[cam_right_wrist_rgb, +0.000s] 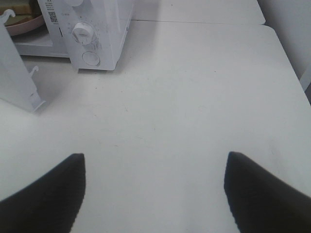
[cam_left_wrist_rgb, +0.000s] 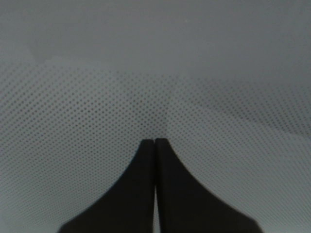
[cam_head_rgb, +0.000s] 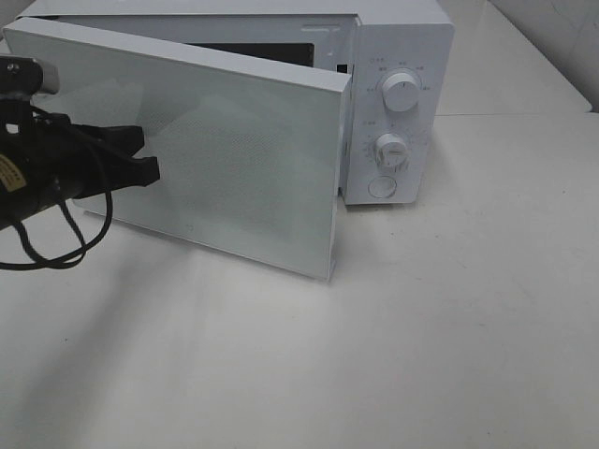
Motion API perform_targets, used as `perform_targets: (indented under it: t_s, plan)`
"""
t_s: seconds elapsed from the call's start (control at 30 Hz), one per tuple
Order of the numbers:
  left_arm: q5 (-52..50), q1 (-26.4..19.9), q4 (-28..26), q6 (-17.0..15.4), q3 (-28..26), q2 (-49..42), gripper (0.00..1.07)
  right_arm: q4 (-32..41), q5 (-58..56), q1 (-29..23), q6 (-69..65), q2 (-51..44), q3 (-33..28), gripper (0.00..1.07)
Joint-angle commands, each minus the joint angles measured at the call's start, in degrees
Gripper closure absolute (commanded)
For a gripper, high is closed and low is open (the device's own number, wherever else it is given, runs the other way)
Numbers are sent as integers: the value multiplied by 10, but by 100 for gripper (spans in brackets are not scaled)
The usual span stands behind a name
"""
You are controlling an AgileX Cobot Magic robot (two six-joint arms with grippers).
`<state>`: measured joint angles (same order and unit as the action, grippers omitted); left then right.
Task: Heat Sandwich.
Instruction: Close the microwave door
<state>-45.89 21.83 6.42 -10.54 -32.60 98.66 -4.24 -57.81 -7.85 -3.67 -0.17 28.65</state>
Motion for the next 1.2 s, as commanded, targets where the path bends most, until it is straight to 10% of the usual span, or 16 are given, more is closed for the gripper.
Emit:
perform_targets:
  t_s: [0.03, 1.2]
  plan:
    - [30, 21, -38, 26, -33, 1, 107, 2, 7, 4, 5, -15, -2, 31]
    - [122, 125, -179, 93, -292, 132, 107, 2, 7, 4, 5, -15, -2, 31]
